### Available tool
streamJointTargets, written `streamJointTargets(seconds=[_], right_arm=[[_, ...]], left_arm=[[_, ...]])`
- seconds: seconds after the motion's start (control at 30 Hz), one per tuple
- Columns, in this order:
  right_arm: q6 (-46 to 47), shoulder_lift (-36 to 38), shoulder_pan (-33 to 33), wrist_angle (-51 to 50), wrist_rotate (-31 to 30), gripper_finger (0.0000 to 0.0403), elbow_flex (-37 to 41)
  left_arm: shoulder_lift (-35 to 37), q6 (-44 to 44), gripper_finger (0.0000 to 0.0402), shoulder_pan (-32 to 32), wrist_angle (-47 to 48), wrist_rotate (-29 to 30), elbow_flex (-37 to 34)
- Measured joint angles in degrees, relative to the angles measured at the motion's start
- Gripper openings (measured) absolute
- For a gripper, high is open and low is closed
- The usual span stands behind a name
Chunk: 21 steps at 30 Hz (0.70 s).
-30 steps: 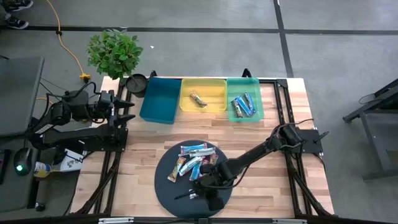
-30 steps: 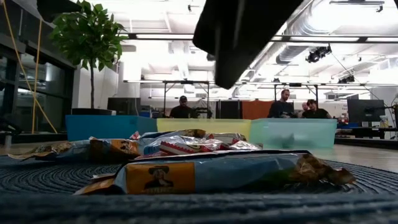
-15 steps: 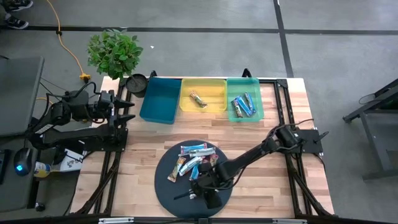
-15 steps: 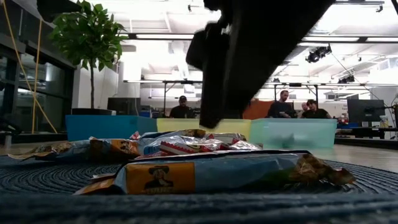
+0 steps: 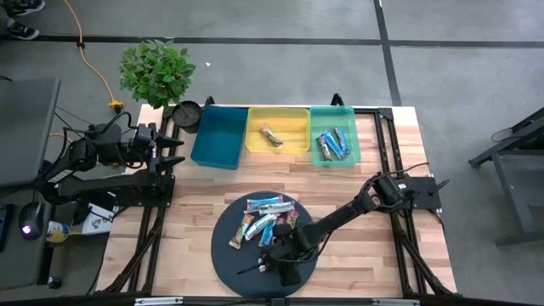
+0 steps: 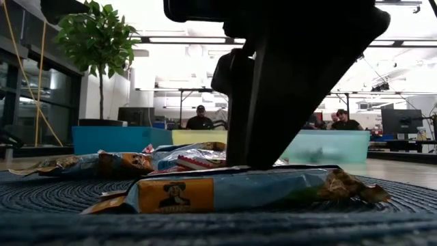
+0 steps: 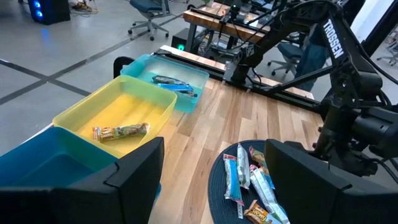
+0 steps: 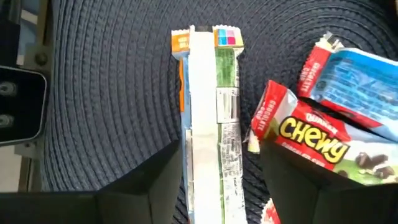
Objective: Pick and place Granola Bars by type
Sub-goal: Put the yellow granola bar into the yellow bin
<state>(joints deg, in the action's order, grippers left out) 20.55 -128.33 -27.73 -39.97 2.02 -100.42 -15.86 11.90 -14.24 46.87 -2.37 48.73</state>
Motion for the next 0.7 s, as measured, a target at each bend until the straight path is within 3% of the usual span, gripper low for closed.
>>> streamJointTargets(seconds=[0.33, 0.7], right_arm=[[7.02, 0.61, -1.8, 4.84, 2.33, 0.02, 6.05], [7.98, 0.44, -1.85, 5.3, -0.02, 0.0184, 6.25]], left_arm=[[0.0, -0.01, 0.0273, 0.0, 0.02, 0.0, 0.0], [0.0, -0.01, 0.0273, 0.0, 0.02, 0.0, -0.01]])
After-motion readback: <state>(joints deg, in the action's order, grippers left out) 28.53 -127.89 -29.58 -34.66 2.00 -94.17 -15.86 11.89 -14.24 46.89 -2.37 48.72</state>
